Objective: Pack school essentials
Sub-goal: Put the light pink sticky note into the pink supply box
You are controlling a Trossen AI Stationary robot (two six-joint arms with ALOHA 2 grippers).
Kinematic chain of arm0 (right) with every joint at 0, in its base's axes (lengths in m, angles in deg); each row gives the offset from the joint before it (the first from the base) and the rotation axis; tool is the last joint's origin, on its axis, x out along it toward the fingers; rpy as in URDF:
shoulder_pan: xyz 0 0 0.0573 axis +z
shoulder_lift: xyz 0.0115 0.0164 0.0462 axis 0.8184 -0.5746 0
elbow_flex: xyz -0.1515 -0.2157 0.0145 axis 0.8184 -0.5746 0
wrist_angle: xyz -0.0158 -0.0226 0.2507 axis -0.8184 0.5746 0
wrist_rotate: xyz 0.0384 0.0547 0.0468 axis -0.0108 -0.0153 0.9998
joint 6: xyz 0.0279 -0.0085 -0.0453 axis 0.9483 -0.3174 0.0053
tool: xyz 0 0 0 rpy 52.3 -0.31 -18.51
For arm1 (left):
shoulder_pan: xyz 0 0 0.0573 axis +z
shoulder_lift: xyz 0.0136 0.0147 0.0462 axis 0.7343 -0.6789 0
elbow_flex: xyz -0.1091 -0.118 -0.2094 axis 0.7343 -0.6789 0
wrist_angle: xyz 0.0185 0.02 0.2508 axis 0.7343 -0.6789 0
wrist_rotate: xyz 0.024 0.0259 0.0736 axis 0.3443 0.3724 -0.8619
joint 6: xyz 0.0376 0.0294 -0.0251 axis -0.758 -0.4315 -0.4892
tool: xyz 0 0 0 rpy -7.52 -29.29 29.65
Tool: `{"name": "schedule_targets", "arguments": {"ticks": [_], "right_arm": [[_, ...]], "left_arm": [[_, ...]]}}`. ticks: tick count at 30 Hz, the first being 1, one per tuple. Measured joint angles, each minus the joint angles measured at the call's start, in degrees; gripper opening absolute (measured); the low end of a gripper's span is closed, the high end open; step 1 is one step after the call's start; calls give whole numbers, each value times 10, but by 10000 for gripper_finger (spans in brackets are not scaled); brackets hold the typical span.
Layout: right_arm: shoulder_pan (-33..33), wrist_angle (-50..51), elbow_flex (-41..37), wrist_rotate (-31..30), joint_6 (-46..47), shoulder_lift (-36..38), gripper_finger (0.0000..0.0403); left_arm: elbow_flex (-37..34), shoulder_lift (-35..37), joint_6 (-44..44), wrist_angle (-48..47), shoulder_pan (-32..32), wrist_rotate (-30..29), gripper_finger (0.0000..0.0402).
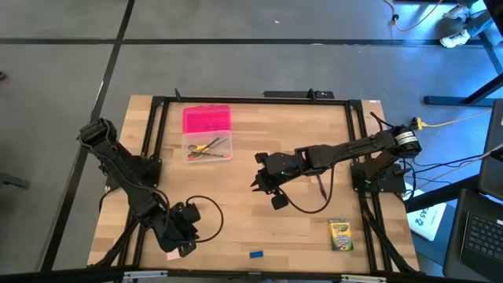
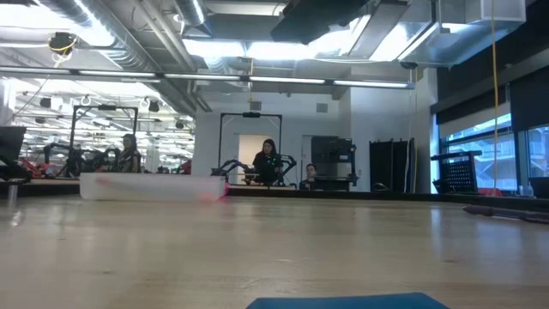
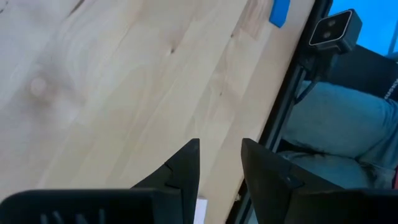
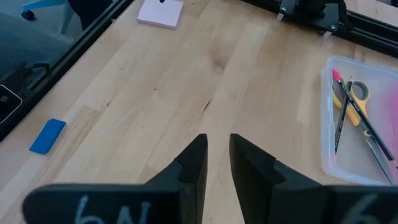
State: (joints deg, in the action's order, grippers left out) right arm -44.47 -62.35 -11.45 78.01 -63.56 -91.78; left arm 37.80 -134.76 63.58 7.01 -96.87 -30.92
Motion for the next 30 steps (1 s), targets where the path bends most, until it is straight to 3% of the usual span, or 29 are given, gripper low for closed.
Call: {"name": "schedule_targets", "arguments": {"ticks": [9,14,21,30], "right_arm": [[0,0,0,0,0,0,71],[0,0,0,0,0,0,71],[0,0,0,0,0,0,71],[0,0,0,0,0,0,71]], "left_arm": [[0,0,7,0,0,0,113],[0,0,7,3,0,1,138],[0,0,6,3,-3,2,212],[0,-3,5,-2,-9,21,340]]}}
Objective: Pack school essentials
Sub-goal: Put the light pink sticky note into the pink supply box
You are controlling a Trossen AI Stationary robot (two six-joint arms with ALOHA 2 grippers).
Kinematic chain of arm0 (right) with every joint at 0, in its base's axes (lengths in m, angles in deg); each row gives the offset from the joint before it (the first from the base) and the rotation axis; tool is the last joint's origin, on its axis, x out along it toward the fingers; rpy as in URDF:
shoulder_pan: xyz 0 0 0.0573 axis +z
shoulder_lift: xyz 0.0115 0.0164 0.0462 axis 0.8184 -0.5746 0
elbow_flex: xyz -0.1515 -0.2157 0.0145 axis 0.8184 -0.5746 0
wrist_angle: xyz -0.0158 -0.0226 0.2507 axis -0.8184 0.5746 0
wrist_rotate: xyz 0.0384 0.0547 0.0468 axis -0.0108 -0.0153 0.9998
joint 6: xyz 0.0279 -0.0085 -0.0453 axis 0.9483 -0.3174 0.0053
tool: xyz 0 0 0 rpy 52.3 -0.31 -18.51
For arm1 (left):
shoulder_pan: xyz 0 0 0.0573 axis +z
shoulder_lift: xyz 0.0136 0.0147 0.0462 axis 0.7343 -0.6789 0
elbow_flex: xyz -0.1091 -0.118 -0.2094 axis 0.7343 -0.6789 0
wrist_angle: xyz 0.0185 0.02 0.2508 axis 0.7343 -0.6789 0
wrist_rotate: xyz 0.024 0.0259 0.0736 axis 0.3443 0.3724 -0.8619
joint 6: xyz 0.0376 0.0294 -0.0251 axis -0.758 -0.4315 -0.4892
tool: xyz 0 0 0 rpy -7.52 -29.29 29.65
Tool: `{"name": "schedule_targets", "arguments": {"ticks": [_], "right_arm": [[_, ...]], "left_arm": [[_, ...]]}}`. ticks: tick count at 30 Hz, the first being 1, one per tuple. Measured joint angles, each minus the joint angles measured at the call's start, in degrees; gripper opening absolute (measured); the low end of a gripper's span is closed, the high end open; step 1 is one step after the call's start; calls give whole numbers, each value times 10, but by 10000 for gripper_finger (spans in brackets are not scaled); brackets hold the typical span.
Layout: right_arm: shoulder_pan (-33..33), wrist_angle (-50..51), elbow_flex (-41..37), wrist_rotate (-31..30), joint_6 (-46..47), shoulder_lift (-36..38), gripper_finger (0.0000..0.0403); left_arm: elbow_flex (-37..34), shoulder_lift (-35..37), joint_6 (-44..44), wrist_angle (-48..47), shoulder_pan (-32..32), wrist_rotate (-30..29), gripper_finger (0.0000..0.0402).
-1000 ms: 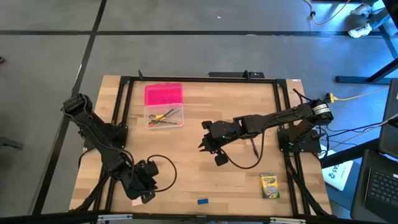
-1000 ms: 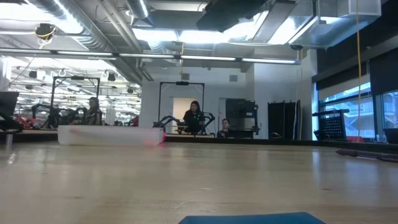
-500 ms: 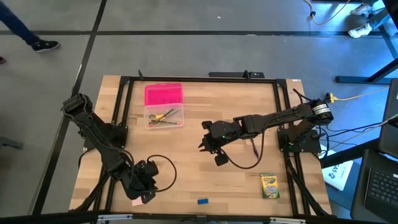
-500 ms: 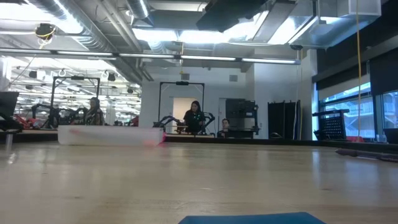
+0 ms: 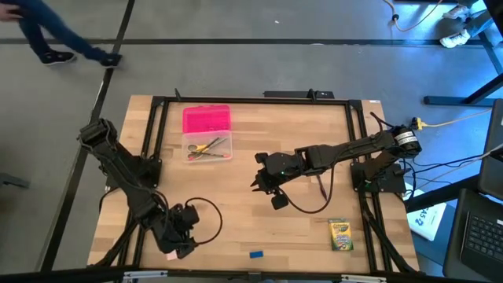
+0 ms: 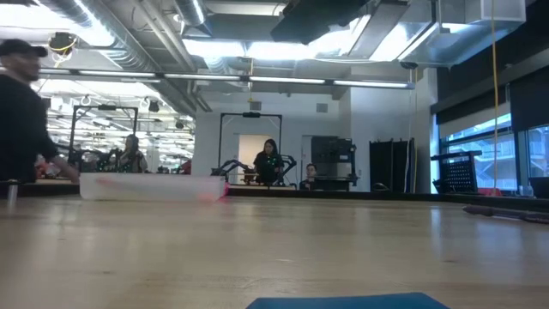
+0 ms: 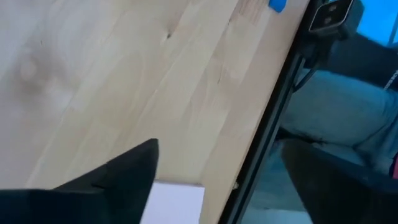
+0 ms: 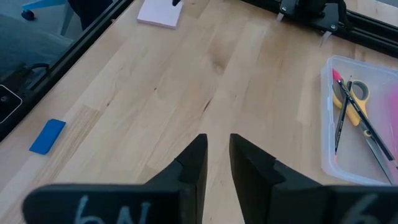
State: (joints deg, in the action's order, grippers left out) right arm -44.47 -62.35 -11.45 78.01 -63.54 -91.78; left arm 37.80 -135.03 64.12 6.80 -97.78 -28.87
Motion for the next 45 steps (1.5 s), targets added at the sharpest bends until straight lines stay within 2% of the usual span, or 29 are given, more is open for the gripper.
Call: {"name": "schedule_targets", "arguments": {"ticks": [4,8,13,23,45], "right_arm": [[0,0,0,0,0,0,71],[0,0,0,0,0,0,71],[0,0,0,0,0,0,71],[0,0,0,0,0,0,71],[0,-1,0,0,0,0,71]], "left_arm": [[0,-16,-2,-31,-15,13,380],[0,-39,-13,-49,-30,31,398],[0,-69,-14,-31,-42,73,397],[0,-131,-15,-22,-72,86,399],[0,-147,-13,-42,-77,88,397]]}}
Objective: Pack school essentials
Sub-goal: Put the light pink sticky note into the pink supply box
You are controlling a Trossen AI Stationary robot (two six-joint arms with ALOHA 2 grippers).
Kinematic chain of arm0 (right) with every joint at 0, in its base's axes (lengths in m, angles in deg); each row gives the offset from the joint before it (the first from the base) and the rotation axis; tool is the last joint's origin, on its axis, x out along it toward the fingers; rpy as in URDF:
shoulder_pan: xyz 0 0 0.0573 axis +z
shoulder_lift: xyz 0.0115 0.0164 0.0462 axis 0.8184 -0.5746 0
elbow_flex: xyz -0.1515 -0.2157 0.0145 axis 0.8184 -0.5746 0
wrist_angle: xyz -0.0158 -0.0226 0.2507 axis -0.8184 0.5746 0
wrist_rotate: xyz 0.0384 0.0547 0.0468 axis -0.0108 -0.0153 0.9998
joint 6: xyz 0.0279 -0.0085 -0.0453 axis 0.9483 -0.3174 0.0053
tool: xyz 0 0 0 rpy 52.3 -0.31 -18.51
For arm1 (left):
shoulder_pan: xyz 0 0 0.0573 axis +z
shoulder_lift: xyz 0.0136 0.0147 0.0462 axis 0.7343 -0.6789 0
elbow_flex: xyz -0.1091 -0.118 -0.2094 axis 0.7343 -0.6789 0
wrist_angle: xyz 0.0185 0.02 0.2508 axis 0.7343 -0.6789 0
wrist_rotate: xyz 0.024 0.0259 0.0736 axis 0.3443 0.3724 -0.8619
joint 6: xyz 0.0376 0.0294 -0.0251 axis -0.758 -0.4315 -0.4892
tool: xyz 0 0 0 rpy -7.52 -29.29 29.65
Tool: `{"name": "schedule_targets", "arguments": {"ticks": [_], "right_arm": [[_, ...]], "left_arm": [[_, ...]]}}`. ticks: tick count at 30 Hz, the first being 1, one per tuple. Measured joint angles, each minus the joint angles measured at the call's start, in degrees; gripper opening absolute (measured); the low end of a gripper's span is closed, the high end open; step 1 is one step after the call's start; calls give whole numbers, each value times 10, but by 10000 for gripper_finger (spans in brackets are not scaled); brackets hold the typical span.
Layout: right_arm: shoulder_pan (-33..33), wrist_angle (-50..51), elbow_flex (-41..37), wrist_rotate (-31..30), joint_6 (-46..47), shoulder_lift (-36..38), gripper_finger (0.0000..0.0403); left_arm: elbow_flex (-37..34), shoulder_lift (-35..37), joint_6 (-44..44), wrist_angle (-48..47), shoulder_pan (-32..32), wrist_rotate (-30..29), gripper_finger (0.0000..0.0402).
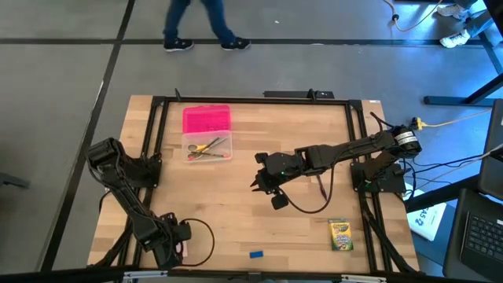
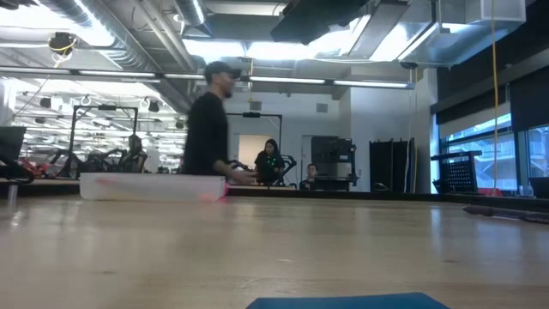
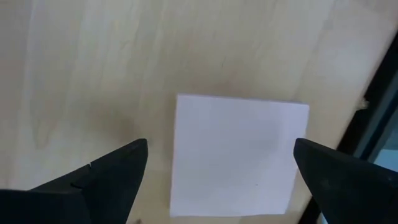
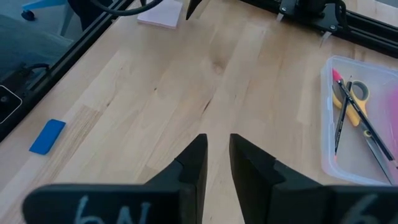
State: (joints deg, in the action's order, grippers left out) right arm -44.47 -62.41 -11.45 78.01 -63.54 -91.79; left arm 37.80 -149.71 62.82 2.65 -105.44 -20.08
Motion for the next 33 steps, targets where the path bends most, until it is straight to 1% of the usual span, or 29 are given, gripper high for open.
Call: {"name": "schedule_targets", "arguments": {"ticks": [10,33], "right_arm": [[0,0,0,0,0,0,71],[0,-1,0,0,0,0,71]], "left_arm": [[2,-18,1,5,0,7,399],[1,-20,2,14,1,19,399]]}}
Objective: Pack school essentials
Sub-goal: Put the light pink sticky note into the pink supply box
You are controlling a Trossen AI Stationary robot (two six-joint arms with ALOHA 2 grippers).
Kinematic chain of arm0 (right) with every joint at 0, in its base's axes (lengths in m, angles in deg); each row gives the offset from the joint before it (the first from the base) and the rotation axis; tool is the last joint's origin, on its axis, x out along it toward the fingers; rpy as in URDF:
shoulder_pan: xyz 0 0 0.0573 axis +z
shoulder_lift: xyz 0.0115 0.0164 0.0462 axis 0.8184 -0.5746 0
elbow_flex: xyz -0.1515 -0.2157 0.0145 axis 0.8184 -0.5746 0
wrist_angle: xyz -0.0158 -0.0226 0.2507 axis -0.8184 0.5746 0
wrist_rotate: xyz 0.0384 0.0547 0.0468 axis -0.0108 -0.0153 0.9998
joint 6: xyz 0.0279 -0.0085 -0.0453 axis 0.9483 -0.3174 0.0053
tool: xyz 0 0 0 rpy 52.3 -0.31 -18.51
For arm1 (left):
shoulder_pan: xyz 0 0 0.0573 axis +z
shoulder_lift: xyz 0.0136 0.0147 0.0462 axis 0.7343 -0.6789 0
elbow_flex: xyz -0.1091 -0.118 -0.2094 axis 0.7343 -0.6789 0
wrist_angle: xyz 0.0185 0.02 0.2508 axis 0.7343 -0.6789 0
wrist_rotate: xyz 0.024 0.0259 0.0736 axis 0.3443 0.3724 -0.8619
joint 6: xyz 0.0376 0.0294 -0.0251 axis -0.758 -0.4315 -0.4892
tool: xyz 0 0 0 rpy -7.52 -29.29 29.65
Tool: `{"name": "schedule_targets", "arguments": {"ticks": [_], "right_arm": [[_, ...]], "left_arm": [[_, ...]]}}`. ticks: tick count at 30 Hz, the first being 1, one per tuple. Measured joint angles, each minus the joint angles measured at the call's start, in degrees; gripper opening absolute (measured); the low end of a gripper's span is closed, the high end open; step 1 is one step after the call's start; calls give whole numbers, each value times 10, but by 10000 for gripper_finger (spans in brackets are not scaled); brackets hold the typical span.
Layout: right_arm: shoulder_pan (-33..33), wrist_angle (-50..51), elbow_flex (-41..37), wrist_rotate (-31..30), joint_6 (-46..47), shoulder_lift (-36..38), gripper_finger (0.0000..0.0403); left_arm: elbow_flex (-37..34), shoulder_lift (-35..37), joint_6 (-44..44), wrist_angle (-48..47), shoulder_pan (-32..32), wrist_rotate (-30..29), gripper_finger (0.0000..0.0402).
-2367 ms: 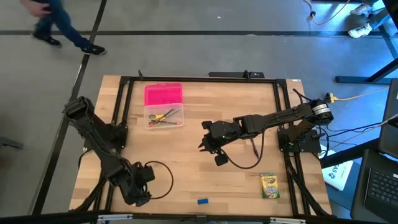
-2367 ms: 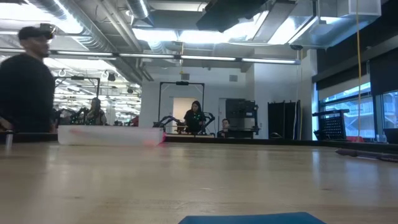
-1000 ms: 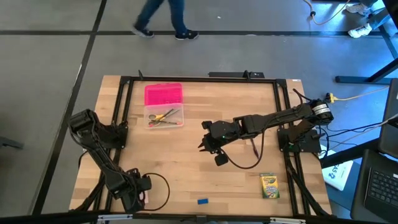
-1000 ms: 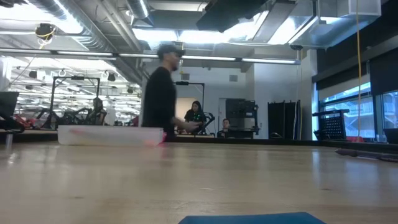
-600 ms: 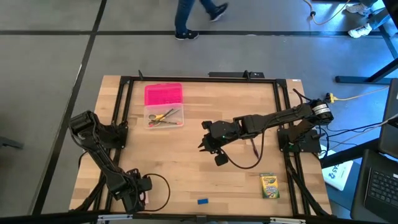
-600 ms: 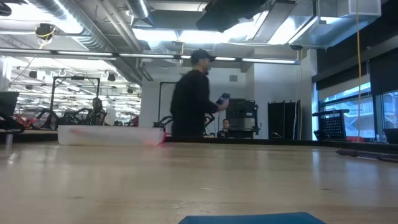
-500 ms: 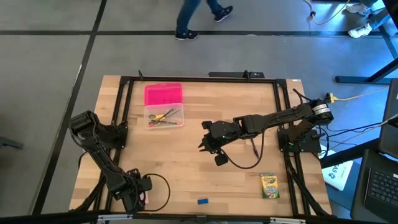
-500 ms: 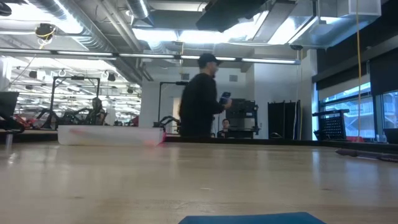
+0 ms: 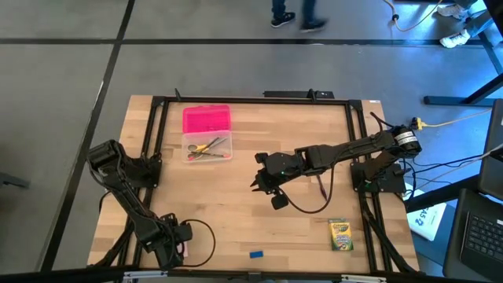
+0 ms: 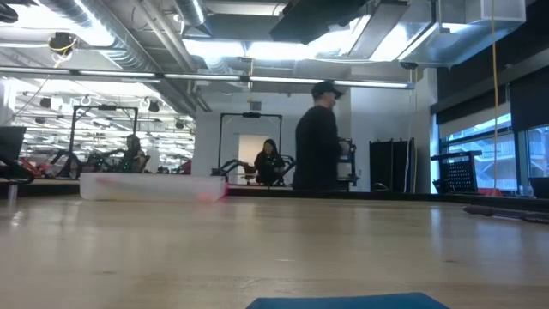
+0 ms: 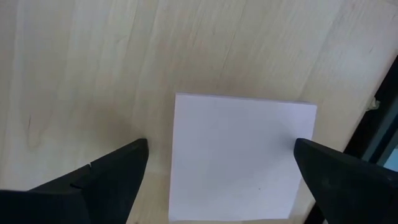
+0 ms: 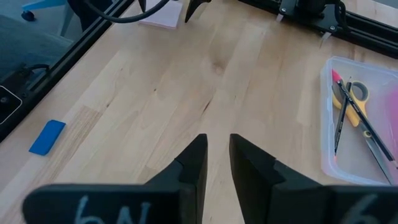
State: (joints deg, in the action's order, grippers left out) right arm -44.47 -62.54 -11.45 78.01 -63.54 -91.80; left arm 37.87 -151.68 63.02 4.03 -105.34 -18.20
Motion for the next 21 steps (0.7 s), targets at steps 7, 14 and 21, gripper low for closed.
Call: {"name": "schedule_targets", "arguments": {"ticks": [7,14,21], "right_arm": [[0,0,0,0,0,0,71],[0,0,0,0,0,0,71],[0,0,0,0,0,0,71]], "left_arm": [[0,0,0,2,0,3,400],[-1,0,0,9,0,7,399],[-1,0,1,20,0,12,398]]}}
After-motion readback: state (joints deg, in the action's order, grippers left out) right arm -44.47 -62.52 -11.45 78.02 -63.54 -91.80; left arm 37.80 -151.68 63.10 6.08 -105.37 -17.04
